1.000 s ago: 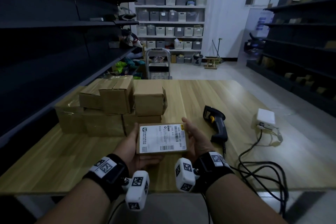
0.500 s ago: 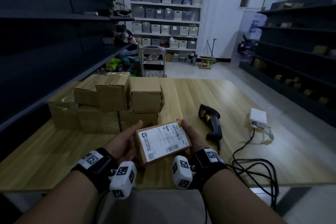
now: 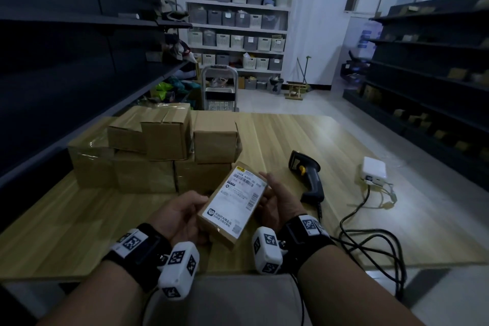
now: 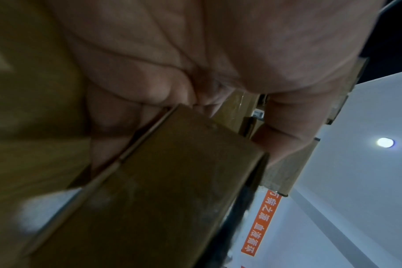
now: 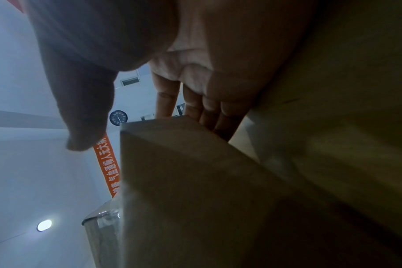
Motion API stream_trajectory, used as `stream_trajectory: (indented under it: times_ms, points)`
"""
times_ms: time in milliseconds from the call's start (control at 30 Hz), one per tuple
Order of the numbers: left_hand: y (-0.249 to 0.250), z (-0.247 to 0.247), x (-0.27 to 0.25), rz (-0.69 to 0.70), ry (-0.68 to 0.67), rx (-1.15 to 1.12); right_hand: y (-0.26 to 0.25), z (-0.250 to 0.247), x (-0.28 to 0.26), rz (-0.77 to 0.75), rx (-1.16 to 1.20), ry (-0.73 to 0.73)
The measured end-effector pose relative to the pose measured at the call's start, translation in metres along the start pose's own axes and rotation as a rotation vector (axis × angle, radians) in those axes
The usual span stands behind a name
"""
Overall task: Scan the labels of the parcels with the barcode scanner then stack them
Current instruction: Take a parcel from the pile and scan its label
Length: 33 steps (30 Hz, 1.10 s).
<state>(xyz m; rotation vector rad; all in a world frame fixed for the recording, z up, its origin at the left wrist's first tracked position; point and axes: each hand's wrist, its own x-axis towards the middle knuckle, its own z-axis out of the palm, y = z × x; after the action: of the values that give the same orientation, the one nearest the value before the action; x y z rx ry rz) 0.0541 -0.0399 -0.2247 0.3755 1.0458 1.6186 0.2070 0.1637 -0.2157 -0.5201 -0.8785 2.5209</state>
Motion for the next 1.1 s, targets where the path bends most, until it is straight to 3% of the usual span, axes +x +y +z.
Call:
stream_trajectory:
  times_ms: [233, 500, 733, 900, 1000, 1100]
  points:
    - [0.0, 0.014, -0.003, 0.0, 0.012, 0.082, 0.0, -0.002, 0.002, 0.033, -0.012, -0.111]
    - [-0.002, 0.02, -0.007, 0.047, 0.077, -0.038, 0.006, 0.006, 0.002, -0.14, 0.118, 0.168]
    - [-0.005, 0.026, -0.009, 0.121, 0.092, -0.07, 0.01, 0.012, -0.018, -0.208, 0.116, 0.278]
    - [-0.009, 0.046, -0.009, 0.133, 0.102, -0.132, -0.026, 0.022, -0.032, -0.266, -0.055, 0.328]
    - [-0.014, 0.063, -0.007, 0.127, 0.098, -0.138, -0.069, 0.019, -0.03, -0.367, -0.217, 0.474]
    - [-0.019, 0.067, -0.005, 0.139, 0.067, -0.157, -0.112, 0.003, -0.022, -0.32, -0.565, 0.656]
